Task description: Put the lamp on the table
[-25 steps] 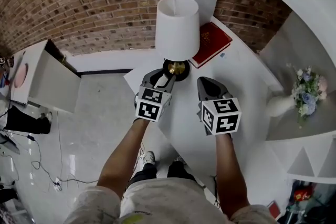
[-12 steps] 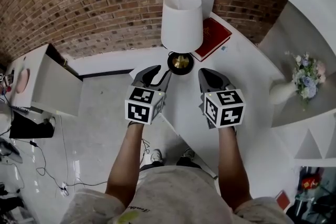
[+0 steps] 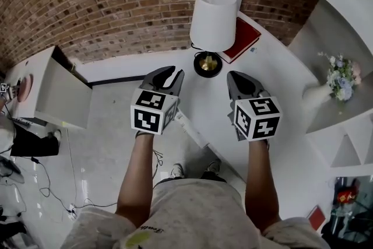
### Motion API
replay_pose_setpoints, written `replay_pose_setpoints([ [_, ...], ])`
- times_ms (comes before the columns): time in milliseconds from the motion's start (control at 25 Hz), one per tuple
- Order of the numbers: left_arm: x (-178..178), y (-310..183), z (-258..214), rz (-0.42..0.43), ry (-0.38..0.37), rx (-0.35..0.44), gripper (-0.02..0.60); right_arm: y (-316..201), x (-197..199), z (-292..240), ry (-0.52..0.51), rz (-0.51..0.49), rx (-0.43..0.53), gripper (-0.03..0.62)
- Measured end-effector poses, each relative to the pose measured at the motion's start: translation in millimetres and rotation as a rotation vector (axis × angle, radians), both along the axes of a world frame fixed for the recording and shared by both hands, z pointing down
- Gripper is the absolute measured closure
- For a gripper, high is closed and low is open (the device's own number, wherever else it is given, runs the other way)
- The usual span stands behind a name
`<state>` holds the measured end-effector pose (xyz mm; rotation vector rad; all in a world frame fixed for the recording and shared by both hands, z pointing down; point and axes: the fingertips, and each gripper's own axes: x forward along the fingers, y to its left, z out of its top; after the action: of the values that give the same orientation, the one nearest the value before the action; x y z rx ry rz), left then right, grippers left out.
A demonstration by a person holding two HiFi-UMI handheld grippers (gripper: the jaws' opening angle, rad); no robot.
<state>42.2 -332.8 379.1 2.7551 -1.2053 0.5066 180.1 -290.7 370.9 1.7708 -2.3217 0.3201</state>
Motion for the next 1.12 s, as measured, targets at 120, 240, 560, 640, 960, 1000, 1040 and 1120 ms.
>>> replay_pose_setpoints([
  [120, -13, 2, -5, 0.012, 0.001, 0.004, 0.519, 4, -8, -3, 0.002, 0.017, 0.003, 0.591],
  [240, -22, 3, -9, 0.02, -0.005, 0.016, 0.542, 8, -15, -5, 0.002, 0.034, 0.009, 0.591],
  [560, -33, 5, -12, 0.076, 0.008, 0.009, 0.583, 19, -28, -12, 0.016, 0.089, 0.02, 0.591],
  [640, -34, 6, -15, 0.089, 0.019, 0.009, 0.583, 21, -30, -15, 0.021, 0.103, 0.023, 0.591],
  [960, -37, 13, -14, 0.152, -0.007, 0.018, 0.583, 30, -43, -21, 0.039, 0.143, 0.03, 0.591],
  [1000, -38, 14, -12, 0.158, -0.009, 0.014, 0.583, 31, -43, -21, 0.039, 0.148, 0.031, 0.591],
  [1040, -39, 15, -11, 0.163, -0.01, 0.009, 0.583, 32, -44, -22, 0.04, 0.152, 0.031, 0.591],
  [1120, -40, 15, -10, 0.171, -0.002, -0.002, 0.583, 32, -46, -24, 0.044, 0.16, 0.032, 0.591],
])
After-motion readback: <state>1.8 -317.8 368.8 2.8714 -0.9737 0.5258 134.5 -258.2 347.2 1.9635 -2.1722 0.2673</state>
